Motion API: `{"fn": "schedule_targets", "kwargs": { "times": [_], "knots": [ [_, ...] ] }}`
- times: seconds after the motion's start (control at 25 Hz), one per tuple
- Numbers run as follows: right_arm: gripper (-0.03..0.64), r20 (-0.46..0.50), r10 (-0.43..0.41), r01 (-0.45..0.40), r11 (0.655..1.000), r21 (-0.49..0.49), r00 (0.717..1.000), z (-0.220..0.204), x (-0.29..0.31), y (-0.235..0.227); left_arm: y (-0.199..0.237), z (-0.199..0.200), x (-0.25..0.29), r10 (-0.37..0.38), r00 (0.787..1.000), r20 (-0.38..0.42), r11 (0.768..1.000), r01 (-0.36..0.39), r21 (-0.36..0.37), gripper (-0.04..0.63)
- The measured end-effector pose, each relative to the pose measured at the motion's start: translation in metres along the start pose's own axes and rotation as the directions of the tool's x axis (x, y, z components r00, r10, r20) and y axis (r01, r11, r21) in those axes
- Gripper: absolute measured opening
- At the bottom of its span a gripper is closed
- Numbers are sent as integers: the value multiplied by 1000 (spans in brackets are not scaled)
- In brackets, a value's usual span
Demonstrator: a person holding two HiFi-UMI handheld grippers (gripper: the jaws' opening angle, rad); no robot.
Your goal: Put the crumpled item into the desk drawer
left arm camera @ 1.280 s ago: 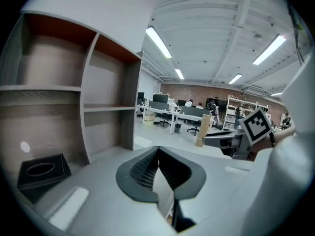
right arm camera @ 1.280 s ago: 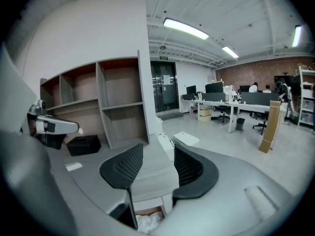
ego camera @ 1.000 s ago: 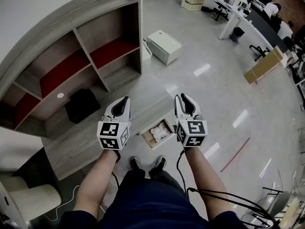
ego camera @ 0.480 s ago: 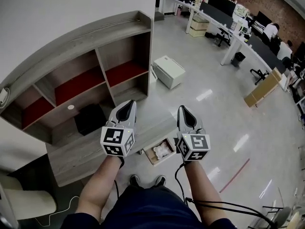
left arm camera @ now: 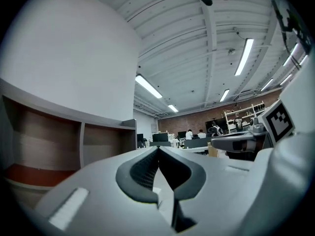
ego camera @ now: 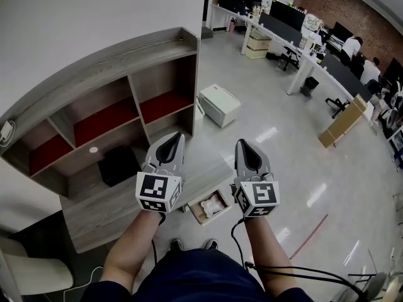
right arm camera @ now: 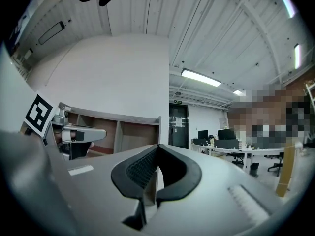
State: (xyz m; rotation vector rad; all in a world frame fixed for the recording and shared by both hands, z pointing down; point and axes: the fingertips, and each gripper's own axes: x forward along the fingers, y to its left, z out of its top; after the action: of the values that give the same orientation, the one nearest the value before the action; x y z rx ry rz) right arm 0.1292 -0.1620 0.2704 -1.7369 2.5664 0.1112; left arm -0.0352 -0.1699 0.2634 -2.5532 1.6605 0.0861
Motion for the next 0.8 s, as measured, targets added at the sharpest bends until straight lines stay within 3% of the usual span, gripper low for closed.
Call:
{"fn": "schedule_targets", "kwargs": {
  "times": [0.2, 0.8],
  "knots": [
    [6, 6, 5, -5, 1000, -17, 1000, 4, 2, 3, -2, 2, -1, -8, 1000, 12, 999, 8, 36, 5],
    [6, -27, 22, -22, 1000, -1, 999, -8, 12, 8, 6, -14, 2, -19, 1000, -8, 1000, 20, 8, 5]
  ]
}}
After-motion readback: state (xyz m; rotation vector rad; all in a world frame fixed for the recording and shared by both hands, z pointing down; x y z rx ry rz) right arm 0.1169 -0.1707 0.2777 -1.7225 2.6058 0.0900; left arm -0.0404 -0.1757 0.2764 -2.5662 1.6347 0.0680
